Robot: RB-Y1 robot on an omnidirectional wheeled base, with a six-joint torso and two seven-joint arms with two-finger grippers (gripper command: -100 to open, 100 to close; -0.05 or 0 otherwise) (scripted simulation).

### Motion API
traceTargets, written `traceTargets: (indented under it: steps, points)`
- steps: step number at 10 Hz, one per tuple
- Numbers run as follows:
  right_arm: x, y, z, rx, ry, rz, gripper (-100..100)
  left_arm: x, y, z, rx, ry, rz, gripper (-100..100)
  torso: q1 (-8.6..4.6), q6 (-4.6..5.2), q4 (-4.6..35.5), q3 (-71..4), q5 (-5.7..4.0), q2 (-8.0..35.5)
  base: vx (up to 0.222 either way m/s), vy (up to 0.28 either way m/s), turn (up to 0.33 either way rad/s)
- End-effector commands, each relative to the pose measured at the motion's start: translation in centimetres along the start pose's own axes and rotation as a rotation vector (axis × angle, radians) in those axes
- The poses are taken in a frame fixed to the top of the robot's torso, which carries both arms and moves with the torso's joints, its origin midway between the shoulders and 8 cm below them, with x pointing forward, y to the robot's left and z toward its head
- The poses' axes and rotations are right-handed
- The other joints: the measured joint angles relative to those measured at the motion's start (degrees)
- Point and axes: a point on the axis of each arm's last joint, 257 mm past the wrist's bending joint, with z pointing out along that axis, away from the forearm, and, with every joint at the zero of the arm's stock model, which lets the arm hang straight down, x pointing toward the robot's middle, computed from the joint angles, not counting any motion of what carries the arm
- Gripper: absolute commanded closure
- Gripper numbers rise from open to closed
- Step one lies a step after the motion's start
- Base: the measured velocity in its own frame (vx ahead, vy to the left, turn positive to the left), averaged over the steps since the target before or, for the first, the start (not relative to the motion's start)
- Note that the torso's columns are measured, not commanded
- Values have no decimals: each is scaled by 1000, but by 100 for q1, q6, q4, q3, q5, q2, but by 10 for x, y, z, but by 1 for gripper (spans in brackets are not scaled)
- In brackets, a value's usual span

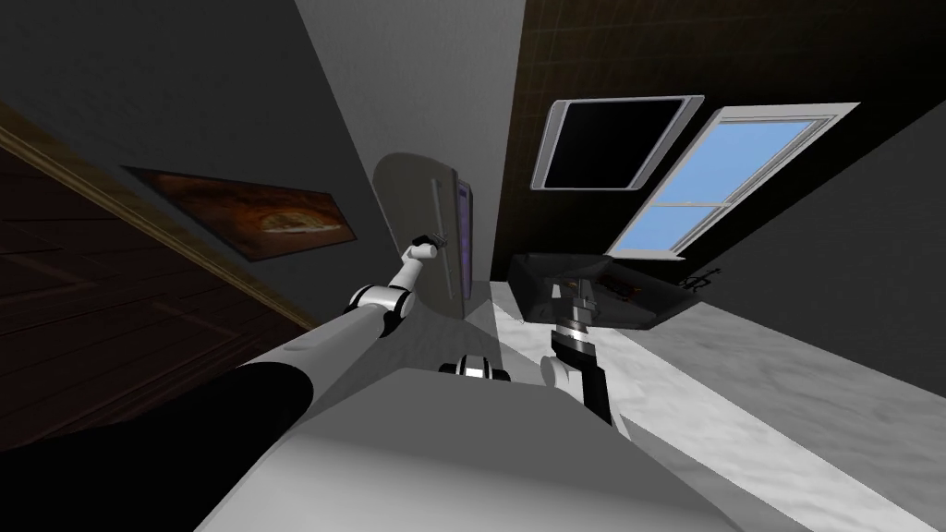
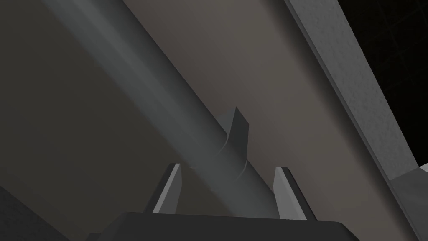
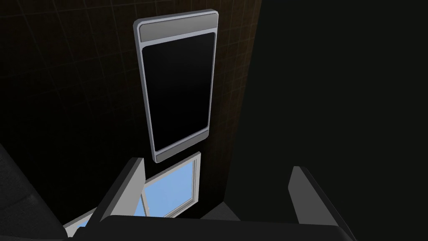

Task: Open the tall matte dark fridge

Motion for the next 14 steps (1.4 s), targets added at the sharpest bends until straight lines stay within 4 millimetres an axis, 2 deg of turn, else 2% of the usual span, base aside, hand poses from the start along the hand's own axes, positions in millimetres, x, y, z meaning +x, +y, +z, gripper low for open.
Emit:
traceTargets:
  steps: [1, 2, 3, 4, 5, 6, 7, 8, 9, 10, 12, 13, 14]
  points:
    - [0, 0, 0, 0, 0, 0, 0, 8, 6, 1, -9, 9, 3, 100, -27, -8, -1, 7, -2, 8, -97, 81, -25]
    - [0, 0, 0, 0, 0, 0, 0, 16, 22, 1, -35, 21, 1, 100, -57, -10, -1, -9, -12, -22, -112, 201, -47]
    - [0, 0, 0, 0, 0, 0, 0, 25, 35, 1, -55, 36, 1, 100, -14, 11, -6, -4, -7, -7, -167, 302, -142]
    - [0, 0, 0, 0, 0, 0, 0, 25, 35, 1, -55, 36, 1, 100, 0, 21, -8, 12, 2, 18, -120, 292, -109]
    - [0, 0, 0, 0, 0, 0, 0, 35, 48, 0, -74, 52, 0, 100, 1, -8, -4, 8, 5, 8, -118, 284, -95]
    - [0, 0, 0, 0, 0, 0, 0, 35, 48, 0, -74, 52, 0, 100, 9, -16, -5, -1, 8, -1, -133, 222, -57]
    - [0, 0, 0, 0, 0, 0, 0, 45, 61, -1, -95, 68, 0, 100, 3, -31, -5, -1, 10, -3, -161, 264, -58]
    - [0, 0, 0, 0, 0, 0, 0, 45, 61, -1, -95, 68, 0, 100, 24, -23, -5, 2, 12, 4, -123, 234, -67]
    - [0, 0, 0, 0, 0, 0, 0, 54, 73, -2, -115, 84, -1, 100, 17, -33, -3, -5, 12, -11, -135, 242, -68]
    - [0, 0, 0, 0, 0, 0, 0, 54, 73, -2, -115, 84, -1, 100, 24, -27, -4, -7, 12, -10, -95, 212, -63]
    - [0, 0, 0, 0, 0, 0, 0, 74, 99, -6, -156, 116, -3, 100, 33, -30, -2, -8, 14, -10, -142, 272, -82]
    - [0, 0, 0, 0, 0, 0, 0, 74, 99, -6, -156, 116, -3, 100, 31, -17, -5, 9, 15, 14, -154, 276, -76]
    - [0, 0, 0, 0, 0, 0, 0, 84, 112, -8, -177, 133, -3, 100, 20, -27, -6, 5, 16, 5, -160, 255, -71]
